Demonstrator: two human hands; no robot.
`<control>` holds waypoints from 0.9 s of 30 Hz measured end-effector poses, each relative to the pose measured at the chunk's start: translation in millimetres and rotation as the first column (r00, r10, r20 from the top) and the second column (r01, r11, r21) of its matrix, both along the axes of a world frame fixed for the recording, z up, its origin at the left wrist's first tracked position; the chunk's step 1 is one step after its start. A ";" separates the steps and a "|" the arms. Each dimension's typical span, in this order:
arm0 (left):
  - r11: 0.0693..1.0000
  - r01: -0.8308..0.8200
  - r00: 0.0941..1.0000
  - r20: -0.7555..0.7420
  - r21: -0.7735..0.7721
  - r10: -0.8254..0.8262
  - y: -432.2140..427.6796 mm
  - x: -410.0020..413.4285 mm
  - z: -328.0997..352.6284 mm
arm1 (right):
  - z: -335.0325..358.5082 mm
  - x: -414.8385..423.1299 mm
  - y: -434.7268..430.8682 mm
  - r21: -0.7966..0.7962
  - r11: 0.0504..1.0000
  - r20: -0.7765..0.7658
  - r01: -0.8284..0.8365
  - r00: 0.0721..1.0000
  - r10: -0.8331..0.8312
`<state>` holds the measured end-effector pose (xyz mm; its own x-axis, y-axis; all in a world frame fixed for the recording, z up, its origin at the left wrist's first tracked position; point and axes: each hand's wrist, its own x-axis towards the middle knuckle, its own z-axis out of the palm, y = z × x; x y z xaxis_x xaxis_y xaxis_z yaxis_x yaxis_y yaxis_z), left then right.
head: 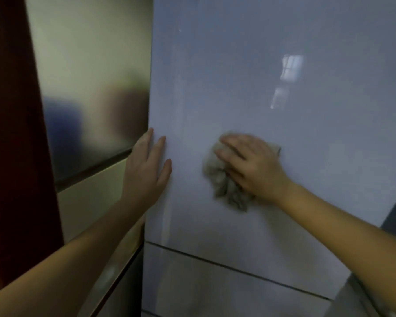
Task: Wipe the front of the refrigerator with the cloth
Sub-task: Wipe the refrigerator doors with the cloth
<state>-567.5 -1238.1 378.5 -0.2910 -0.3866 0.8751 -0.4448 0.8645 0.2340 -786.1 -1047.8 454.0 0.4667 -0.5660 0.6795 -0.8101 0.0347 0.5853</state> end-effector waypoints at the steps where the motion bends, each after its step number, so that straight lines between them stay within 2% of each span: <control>1: 1.000 -0.001 1.000 0.009 -0.011 0.001 -0.1 0.8 10.8 | 27.4 2.0 -1.3 -0.050 0.999 0.027 0.020 0.999 -0.018; 4: 1.000 0.007 1.000 0.014 -0.006 -0.007 0.1 -0.1 32.3 | 80.8 6.8 -8.4 -0.179 0.983 0.106 0.049 0.994 -0.030; 7: 0.999 0.036 0.996 0.084 -0.039 -0.033 0.0 -2.2 32.1 | 72.9 12.2 -18.2 -0.164 0.985 0.115 0.060 0.993 -0.042; 10: 0.996 0.063 0.985 0.167 -0.062 -0.052 -0.7 -1.6 20.9 | 9.5 20.6 -26.8 -0.024 1.000 0.042 0.013 0.999 -0.012; 14: 0.989 0.086 0.986 0.152 -0.120 -0.067 -3.7 1.1 14.4 | -94.6 23.7 -32.1 0.229 0.967 -0.117 -0.113 0.983 0.142; 18: 0.987 0.092 0.987 0.141 -0.133 -0.073 -10.9 2.3 7.3 | -151.4 22.3 -30.7 0.325 0.943 -0.135 -0.077 0.983 0.127; 22: 0.977 0.115 0.988 0.121 -0.177 -0.094 -18.6 7.1 -10.0 | -134.1 24.6 -37.0 0.260 0.959 -0.064 -0.109 0.990 0.129; 27: 0.970 0.136 0.987 0.112 -0.203 -0.115 -31.0 10.7 -12.9 | -43.4 34.5 -52.0 0.010 0.999 0.083 -0.050 0.995 0.049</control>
<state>-556.8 -1269.1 365.5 -0.4141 -0.1533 0.8972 -0.3418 0.9398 0.0029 -751.6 -1099.8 410.6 0.4366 -0.5521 0.7103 -0.8563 -0.0129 0.5164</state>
